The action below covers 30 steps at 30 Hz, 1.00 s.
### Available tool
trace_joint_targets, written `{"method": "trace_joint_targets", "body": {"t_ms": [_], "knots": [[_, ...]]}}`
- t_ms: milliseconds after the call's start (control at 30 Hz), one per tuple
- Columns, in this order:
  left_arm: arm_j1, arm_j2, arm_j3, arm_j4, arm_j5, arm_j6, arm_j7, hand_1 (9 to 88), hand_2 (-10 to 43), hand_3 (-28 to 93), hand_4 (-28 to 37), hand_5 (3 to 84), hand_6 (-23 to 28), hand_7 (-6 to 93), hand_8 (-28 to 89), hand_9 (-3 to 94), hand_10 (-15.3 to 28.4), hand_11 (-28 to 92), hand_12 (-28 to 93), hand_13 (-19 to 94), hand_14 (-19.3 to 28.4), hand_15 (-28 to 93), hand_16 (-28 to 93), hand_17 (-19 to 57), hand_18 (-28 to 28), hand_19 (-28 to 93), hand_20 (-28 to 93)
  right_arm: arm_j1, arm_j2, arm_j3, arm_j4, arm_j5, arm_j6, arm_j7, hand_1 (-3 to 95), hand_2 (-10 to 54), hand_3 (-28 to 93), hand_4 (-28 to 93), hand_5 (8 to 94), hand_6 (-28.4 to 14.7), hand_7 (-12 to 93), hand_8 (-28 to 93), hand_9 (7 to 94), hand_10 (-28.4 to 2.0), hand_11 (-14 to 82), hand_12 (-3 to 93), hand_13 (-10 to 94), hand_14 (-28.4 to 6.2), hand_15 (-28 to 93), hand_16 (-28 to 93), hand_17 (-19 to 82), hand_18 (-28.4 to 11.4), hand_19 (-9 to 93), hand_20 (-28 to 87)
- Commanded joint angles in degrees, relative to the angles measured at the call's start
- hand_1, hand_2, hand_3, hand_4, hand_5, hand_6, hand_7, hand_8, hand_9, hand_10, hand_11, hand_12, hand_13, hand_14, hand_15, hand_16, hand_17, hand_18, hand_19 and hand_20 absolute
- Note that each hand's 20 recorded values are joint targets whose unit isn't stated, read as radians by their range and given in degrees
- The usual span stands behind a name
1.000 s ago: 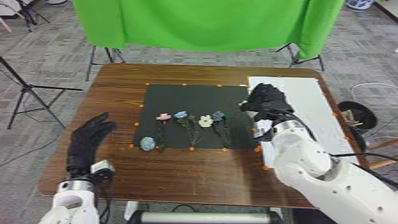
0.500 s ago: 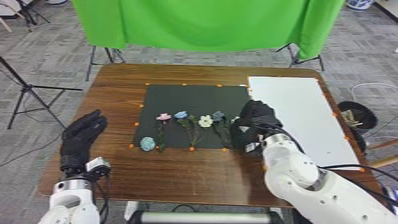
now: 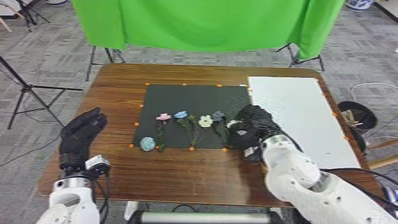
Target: Arrange flowers
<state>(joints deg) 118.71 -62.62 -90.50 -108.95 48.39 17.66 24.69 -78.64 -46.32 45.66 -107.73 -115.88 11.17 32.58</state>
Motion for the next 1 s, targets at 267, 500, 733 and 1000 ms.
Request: {"method": "trace_joint_targets", "body": {"t_ms": [267, 500, 733, 1000], "knots": [[-2.3, 1.46, 1.47, -0.68, 0.36, -1.46, -0.83, 45.0, 0.9, 71, -13.1, 51.5, 2.4, 20.6, -9, 49.0, 12.8, 26, 12, 42, 12.2, 19, -4, 24.8, 10.9, 5, 35, -9.5, 0.4, 21.1, -10.4, 11.4, -4.8, -8.1, 25.1, -9.5, 66, -11, 55.0, 1.2, 11, -9, 71.2, -16.3, 11.9, 16.1, 90, -4.3, 54, 29, 62, -14.3, 93, 46], [-6.5, -1.46, 3.23, -2.53, 8.2, -5.63, -0.57, 40.7, 2.0, 70, -15.0, 51.8, 2.5, 20.3, -9, 50.9, 13.6, 26, 12, 43, 14.3, 21, -3, 22.5, 11.6, 4, 33, -22.6, -10.9, 41.7, -12.9, 58.5, -7.7, -35.7, 17.2, -2.2, 72, -15, 56.3, -1.4, 12, -9, 57.0, -16.1, 7.6, 15.2, 51, -16.4, 20, 22, 24, -17.1, 40, 34], [-8.0, -9.28, 4.05, -4.17, 19.51, -8.72, -0.64, 31.8, 1.6, 70, -21.0, 51.1, 2.2, 17.0, -9, 51.9, 13.8, 24, 12, 42, 16.3, 23, -4, 13.4, 10.9, 4, 22, -29.7, -18.6, 41.2, -12.3, 45.8, -6.2, -53.8, -0.1, 1.0, 76, -19, 34.3, 1.2, 5, -7, 31.4, -12.4, 1.4, 10.1, 20, -12.4, 1, 16, 9, -13.6, 6, 23], [-7.9, -11.83, 5.23, -4.31, 19.21, -8.92, 1.93, 21.9, -1.5, 73, -27.7, 48.4, 2.5, 12.0, -8, 50.9, 13.7, 19, 11, 37, 14.6, 16, -3, 8.4, 8.1, 2, 16, -33.0, -20.2, 39.6, -10.5, 44.3, -8.0, -55.5, -2.6, -4.4, 72, -28, 25.2, 3.2, 6, -8, 23.1, -8.9, -1.6, 7.5, 12, -10.6, -9, 17, 3, -12.1, 4, 18]]}}
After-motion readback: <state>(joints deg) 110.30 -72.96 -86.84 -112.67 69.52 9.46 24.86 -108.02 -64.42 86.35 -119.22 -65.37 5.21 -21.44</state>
